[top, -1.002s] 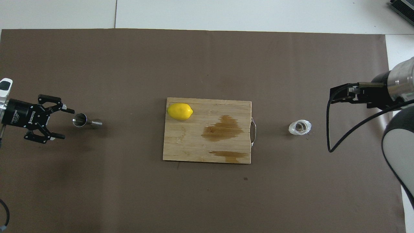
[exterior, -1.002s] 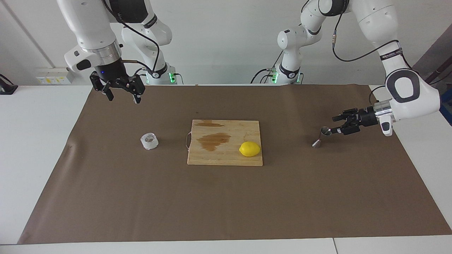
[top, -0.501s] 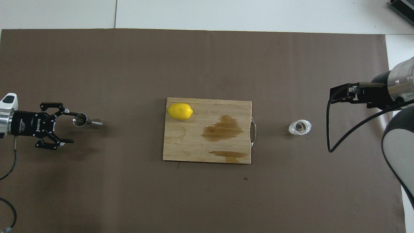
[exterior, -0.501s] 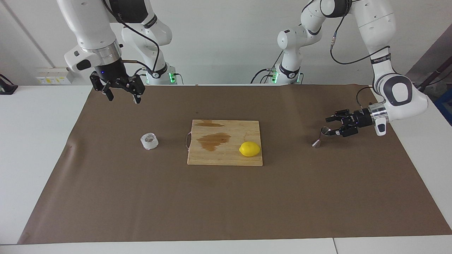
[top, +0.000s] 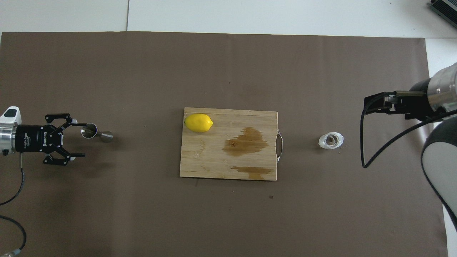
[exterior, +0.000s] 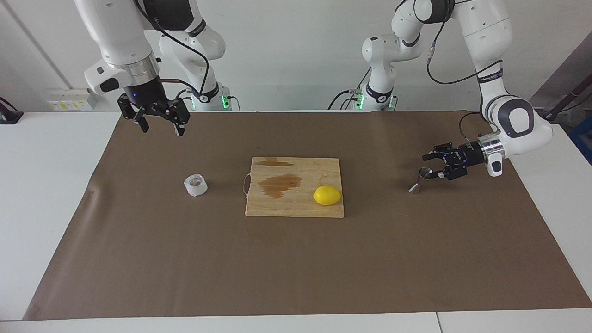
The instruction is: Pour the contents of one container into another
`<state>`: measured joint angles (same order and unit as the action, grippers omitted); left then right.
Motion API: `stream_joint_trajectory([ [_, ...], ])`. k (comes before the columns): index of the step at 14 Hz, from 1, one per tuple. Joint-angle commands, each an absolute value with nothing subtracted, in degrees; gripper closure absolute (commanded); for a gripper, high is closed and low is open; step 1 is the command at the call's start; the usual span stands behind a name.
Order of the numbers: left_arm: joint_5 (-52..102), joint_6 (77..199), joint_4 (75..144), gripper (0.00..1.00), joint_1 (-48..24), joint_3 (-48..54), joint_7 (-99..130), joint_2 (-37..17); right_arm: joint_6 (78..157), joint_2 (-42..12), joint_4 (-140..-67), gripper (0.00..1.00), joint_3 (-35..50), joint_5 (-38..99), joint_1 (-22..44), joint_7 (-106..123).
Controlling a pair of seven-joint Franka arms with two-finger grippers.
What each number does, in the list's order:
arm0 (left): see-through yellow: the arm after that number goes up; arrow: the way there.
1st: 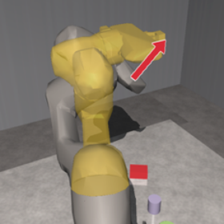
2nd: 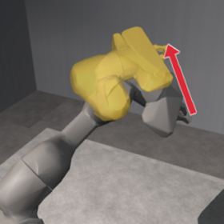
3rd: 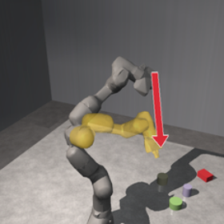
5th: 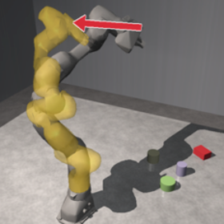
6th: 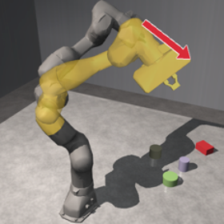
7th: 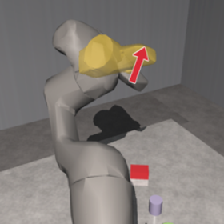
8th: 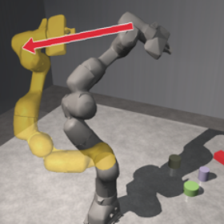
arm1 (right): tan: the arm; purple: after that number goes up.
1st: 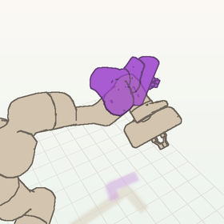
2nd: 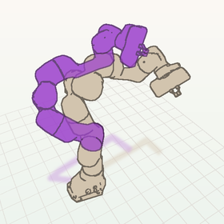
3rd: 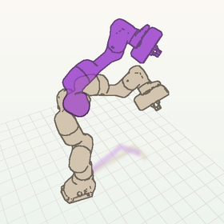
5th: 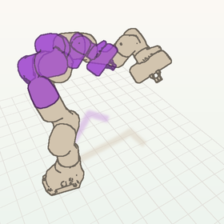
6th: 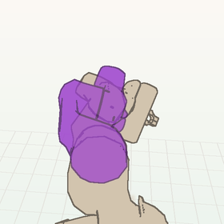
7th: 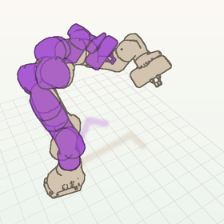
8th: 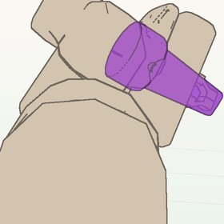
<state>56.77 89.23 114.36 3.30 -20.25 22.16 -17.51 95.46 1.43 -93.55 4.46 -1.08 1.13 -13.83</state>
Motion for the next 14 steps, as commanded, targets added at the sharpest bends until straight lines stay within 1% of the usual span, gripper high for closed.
stream_joint_trajectory([
  [1,57.31,90.36,115.41,0.00,2.02,-21.45,21.97,-17.14,94.39,0.97,-92.55,0.00,4.83,0.44,0.26,-12.66],
  [14,55.19,85.69,112.32,0.00,2.99,-22.76,22.23,-17.49,94.39,0.97,-92.55,0.00,4.83,0.44,0.26,-12.66],
])
